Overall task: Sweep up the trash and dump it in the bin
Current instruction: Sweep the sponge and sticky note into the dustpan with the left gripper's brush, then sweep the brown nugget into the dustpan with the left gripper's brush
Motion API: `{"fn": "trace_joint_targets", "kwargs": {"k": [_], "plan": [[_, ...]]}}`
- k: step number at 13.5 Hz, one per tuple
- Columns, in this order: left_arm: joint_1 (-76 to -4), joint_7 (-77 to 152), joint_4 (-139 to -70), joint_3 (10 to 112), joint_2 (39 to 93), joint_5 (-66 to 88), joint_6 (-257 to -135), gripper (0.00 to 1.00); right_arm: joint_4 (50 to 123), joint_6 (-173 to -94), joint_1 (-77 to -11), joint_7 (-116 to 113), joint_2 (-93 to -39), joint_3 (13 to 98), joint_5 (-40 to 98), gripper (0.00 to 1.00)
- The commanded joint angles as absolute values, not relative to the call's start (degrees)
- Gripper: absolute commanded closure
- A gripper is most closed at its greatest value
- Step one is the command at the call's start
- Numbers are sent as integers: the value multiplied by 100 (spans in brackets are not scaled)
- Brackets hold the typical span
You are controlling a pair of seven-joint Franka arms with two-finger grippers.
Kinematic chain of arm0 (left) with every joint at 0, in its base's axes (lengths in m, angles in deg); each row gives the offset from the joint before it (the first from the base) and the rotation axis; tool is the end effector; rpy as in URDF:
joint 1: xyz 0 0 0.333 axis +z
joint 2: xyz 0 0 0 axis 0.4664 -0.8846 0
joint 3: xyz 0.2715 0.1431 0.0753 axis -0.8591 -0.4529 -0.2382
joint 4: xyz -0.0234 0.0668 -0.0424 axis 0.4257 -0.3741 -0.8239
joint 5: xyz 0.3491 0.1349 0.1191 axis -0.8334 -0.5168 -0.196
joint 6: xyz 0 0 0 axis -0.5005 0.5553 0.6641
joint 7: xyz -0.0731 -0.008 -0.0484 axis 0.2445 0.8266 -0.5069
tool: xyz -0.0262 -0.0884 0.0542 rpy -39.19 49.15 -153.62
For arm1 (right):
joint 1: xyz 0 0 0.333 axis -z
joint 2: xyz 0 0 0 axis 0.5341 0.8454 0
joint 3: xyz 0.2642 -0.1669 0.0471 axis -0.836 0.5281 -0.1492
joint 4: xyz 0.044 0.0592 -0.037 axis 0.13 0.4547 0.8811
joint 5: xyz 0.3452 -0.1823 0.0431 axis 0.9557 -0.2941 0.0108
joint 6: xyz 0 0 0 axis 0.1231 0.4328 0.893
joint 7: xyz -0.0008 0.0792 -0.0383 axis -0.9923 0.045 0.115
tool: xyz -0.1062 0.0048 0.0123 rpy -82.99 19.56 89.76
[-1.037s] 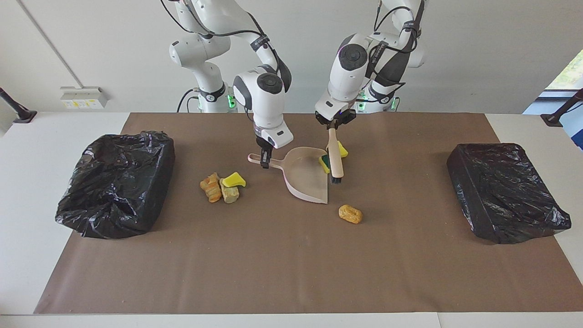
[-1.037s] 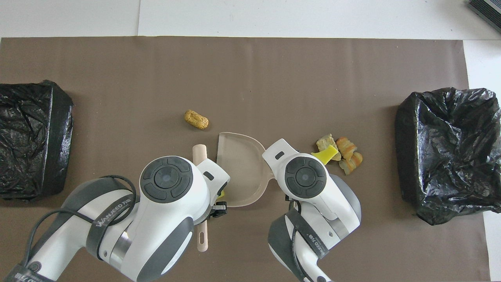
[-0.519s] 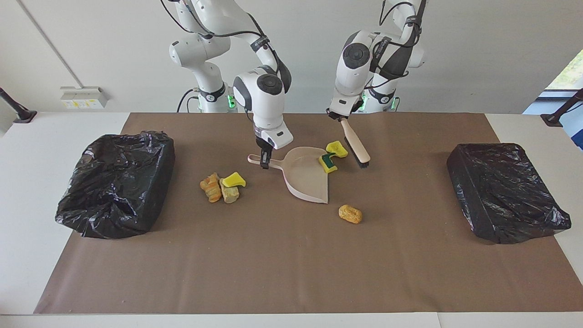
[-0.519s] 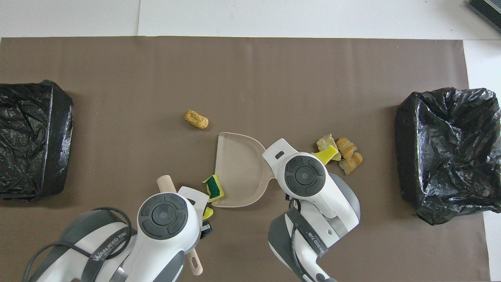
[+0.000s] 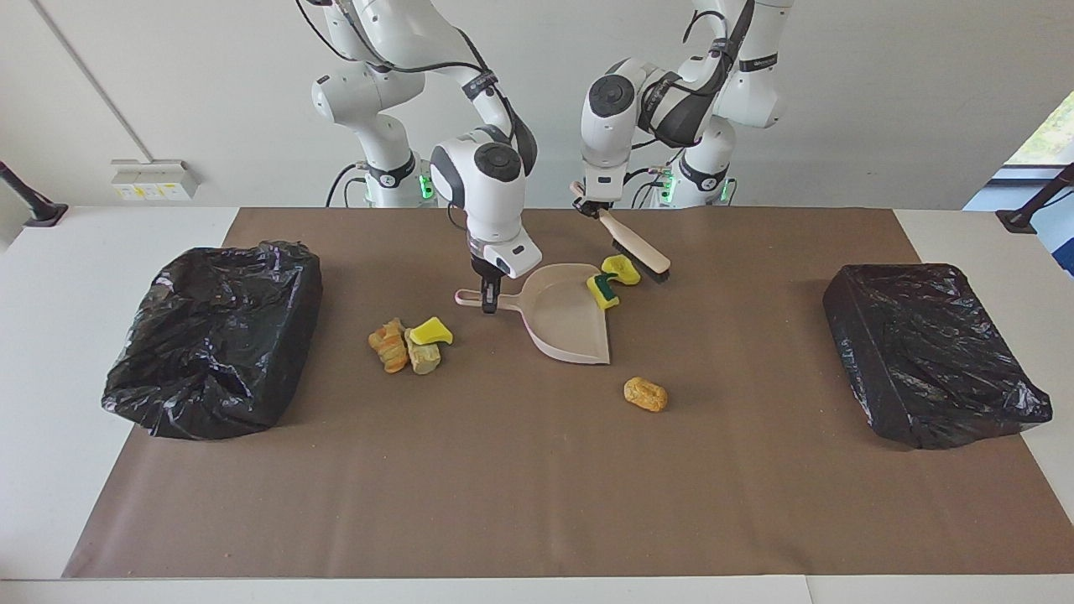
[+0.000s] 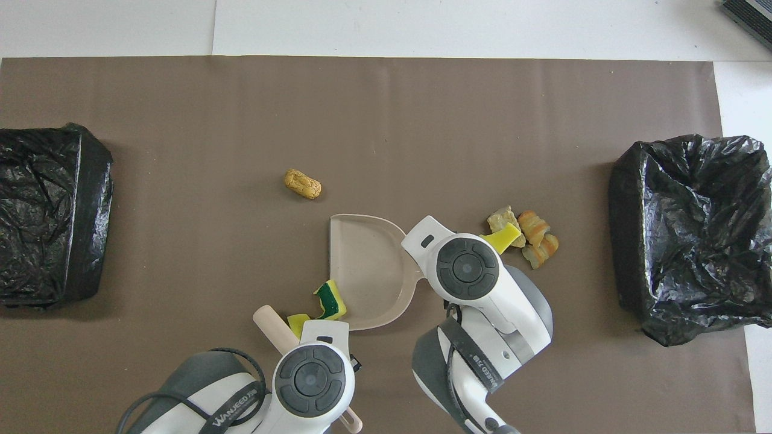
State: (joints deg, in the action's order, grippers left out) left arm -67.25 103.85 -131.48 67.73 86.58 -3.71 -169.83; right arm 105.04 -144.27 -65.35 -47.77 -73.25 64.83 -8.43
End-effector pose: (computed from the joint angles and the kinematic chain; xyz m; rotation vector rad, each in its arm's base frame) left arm 0.2815 -0.3448 0.3760 -2.7935 -0.9783 0.3325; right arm 0.4778 0.2859 0.3386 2.1633 2.1521 -0.0873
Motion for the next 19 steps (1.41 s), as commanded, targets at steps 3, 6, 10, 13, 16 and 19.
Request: {"fn": "trace_joint_targets", "kwargs": {"k": [3,6,10,13,16,19], "plan": [[-6727,10542,-13283,6664,8510,-240,-17503,100,10289,-13967,-6480,-4884,-7325,6459,-940,100],[-6410,10175,-13047,6664,8194,-249,-18021,100,10035,-13501,-6489,-4568,-7343,6459,-966,100],[-6058,9174,-12607,6664,7763,-249,-18594,100,9999,-13509,-6498,-4471,-7334,6459,-966,100],[-6216,8137,-12580,6682,7745,-249,-18919,100,9946,-13501,-6498,-4383,-7316,6459,-966,100],[-6216,7223,-12580,6673,7745,-249,-18920,100,9946,-13501,-6498,-4365,-7325,6459,-966,100],[-6373,6536,-12406,6690,7640,-257,-19068,100,9946,-13501,-6498,-4295,-7325,6459,-966,100]]}}
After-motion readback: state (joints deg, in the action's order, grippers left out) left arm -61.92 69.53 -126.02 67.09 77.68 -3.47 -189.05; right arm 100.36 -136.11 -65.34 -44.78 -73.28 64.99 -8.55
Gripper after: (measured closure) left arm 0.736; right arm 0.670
